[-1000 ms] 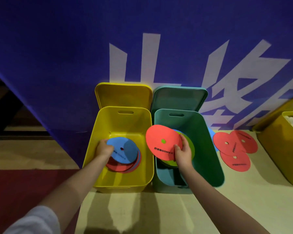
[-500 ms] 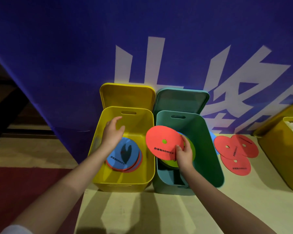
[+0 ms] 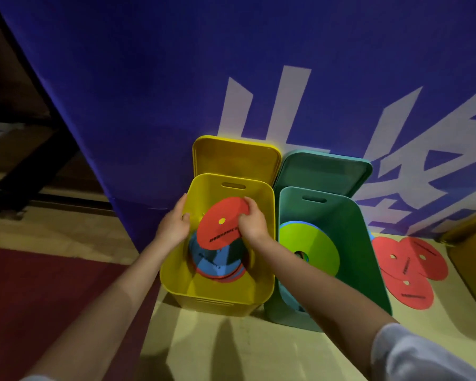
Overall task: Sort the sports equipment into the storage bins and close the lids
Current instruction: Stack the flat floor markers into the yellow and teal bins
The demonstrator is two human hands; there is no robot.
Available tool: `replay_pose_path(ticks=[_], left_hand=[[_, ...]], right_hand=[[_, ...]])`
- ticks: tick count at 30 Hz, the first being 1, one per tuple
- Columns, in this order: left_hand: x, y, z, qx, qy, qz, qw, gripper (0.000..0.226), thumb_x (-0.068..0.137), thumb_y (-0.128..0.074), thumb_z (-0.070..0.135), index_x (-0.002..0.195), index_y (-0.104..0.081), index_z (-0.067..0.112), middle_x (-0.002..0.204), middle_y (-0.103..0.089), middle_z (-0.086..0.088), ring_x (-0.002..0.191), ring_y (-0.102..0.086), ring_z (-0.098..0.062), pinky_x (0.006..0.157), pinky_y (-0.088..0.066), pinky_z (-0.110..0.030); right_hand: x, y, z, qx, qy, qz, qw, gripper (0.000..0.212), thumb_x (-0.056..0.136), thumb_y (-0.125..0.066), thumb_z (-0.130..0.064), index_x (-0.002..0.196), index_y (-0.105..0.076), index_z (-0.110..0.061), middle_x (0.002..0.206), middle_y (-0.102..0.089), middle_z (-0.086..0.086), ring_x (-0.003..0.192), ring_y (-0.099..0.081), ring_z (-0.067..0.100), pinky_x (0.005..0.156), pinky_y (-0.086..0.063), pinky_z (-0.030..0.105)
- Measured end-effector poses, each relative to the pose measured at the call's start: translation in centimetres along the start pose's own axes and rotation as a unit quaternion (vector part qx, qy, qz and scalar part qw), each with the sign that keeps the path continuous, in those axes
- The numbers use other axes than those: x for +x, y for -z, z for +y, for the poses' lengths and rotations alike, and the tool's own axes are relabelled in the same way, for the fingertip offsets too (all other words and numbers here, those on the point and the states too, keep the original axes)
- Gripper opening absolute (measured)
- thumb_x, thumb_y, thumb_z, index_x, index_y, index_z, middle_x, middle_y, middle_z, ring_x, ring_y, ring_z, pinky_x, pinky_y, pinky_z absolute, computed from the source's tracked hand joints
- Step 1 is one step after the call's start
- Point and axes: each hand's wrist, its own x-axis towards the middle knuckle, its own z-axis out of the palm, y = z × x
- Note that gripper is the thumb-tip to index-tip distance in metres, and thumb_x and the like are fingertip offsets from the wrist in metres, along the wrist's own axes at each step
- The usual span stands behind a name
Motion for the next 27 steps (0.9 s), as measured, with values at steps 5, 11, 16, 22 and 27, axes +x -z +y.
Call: replay_pose_path(ticks=[5,11,16,22,27], left_hand=[[-0.1,0.1,-1.2,-0.088,0.013,0.006,0.996,0.048,0.100,-0.038,0.014,0.147,-0.033,0.022,0.144,-0.046,-0.008,0.127,-0.047,-0.026,0.102,-0.040,-0.037],[-0.1,-0.7,-0.9,-0.148,0.011,0.048,0.988,0.045,0.099,-0.038,0.009,0.143,-0.039,0.019,0.144,-0.046,-0.002,0.131,-0.044,-0.019,0.106,-0.036,-0.031],[-0.1,-0.9,-0.9,-0.164,0.024,0.058,0.984,0.045,0.098,-0.038,0.008,0.139,-0.044,0.024,0.136,-0.053,0.002,0.122,-0.050,-0.015,0.093,-0.037,-0.022],[0.0,-1.2,-1.1,-0.092,0.017,0.090,0.992,0.038,0.096,-0.045,0.013,0.133,-0.051,0.013,0.129,-0.056,-0.011,0.119,-0.052,-0.027,0.097,-0.042,-0.037],[-2.3,-0.7,1.0,0.055,-0.118,0.207,0.970,0.038,0.086,-0.044,0.022,0.119,-0.061,0.009,0.114,-0.060,-0.014,0.106,-0.054,-0.035,0.093,-0.040,-0.041]], right_hand=[[2.2,-3.6,2.5,-0.039,-0.065,-0.012,0.997,0.055,0.090,-0.043,-0.005,0.144,-0.035,-0.015,0.130,-0.057,0.014,0.120,-0.052,0.034,0.098,-0.040,0.035],[3.4,-7.1,7.2,-0.141,-0.088,-0.022,0.986,0.056,0.090,-0.047,-0.008,0.143,-0.033,-0.013,0.124,-0.060,0.018,0.114,-0.057,0.035,0.091,-0.043,0.036],[3.4,-7.1,11.3,-0.274,-0.106,-0.059,0.954,0.055,0.088,-0.056,-0.020,0.139,-0.039,-0.014,0.128,-0.047,0.016,0.120,-0.049,0.033,0.099,-0.041,0.035],[3.2,-6.5,8.0,-0.233,-0.080,-0.014,0.969,0.064,0.086,-0.061,-0.045,0.138,-0.041,-0.012,0.131,-0.044,0.018,0.126,-0.037,0.035,0.102,-0.034,0.039],[-0.6,-0.7,2.5,0.105,0.046,-0.061,0.992,0.024,0.093,-0.059,-0.015,0.117,-0.056,-0.015,0.086,-0.061,0.005,0.078,-0.056,0.015,0.075,-0.045,0.029]])
